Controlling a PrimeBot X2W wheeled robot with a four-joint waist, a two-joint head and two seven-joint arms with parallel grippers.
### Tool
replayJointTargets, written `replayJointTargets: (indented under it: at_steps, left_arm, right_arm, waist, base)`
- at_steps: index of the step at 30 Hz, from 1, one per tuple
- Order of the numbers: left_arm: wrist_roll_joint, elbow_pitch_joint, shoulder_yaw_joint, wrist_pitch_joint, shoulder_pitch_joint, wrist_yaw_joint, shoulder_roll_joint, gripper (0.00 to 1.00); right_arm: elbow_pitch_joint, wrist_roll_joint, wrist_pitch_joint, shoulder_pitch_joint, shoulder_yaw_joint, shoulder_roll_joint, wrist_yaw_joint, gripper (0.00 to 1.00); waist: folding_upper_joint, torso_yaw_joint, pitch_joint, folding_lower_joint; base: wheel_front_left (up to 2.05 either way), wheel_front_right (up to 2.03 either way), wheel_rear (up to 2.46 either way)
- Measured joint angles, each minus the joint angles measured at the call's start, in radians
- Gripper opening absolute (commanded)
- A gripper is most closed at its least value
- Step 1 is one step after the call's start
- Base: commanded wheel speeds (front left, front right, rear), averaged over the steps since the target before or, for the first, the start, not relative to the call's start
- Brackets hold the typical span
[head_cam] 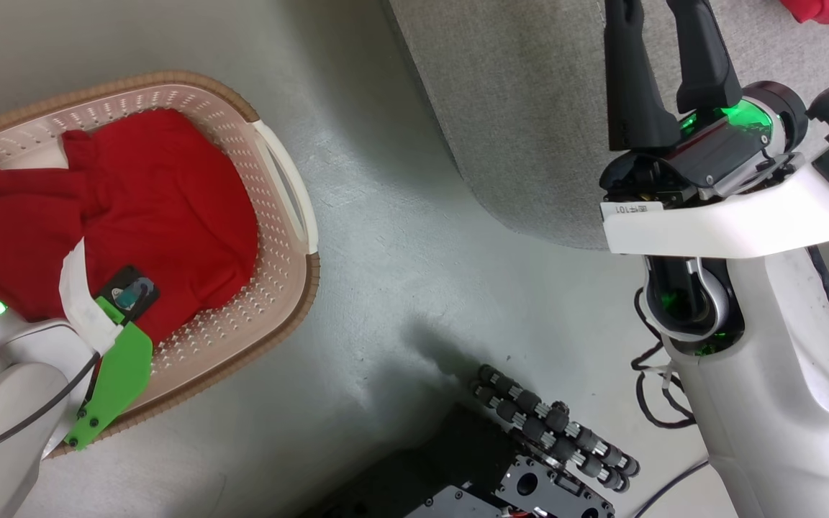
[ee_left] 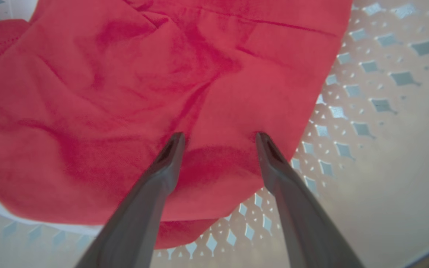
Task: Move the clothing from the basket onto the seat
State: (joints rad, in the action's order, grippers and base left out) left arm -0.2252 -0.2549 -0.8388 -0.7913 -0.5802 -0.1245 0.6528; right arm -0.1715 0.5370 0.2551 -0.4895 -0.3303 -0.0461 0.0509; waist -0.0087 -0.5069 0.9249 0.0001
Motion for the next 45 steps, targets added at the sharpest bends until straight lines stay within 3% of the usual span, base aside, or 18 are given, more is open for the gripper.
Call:
replayJointTargets:
  at_steps: [2,4,8,11,22,30,45]
  left_arm:
    - [0.0,0.0,0.0,0.0,0.0,0.0,0.001,0.92]
    - [0.0,0.0,-0.002,0.0,0.0,0.0,0.003,0.65]
    - [-0.008,-0.002,0.0,0.0,0.0,0.0,0.002,0.5]
    - [-0.008,-0.004,0.001,0.002,-0.001,0.0,-0.001,0.48]
    - [-0.008,-0.023,0.006,0.02,-0.026,0.0,-0.01,0.47]
    - [0.003,-0.035,0.01,0.048,-0.056,0.0,-0.011,0.73]
    - [0.01,-0.07,-0.001,0.076,-0.082,0.0,-0.031,0.71]
  right_arm:
    - [0.0,0.0,0.0,0.0,0.0,0.0,0.0,1.0]
    - [0.0,0.0,0.0,0.0,0.0,0.0,0.0,1.0]
    - [0.0,0.0,0.0,0.0,0.0,0.0,0.0,1.0]
    - [0.0,0.0,0.0,0.0,0.0,0.001,0.0,1.0]
    - [0.0,-0.001,0.0,0.002,0.005,0.001,0.0,1.0]
    - [0.0,-0.001,0.0,0.006,0.007,0.001,0.0,1.0]
    - [-0.001,-0.001,0.0,0.018,0.016,0.001,0.0,1.0]
  waist:
    - [0.0,-0.001,0.002,0.0]
    - [0.0,-0.002,0.005,0.0]
    - [0.0,-0.005,0.013,0.0]
    - [0.0,-0.006,0.018,0.0]
    - [0.0,-0.003,0.04,-0.0001]
    - [0.0,0.0,0.052,-0.0001]
    - [0.0,0.005,0.068,-0.0001]
  base:
    - [0.0,0.0,0.0]
    - [0.0,0.0,0.0]
    - [0.0,0.0,0.0]
    - [0.0,0.0,0.0]
    - [0.0,0.0,0.0]
    - [0.0,0.0,0.0]
    - [0.0,0.0,0.0]
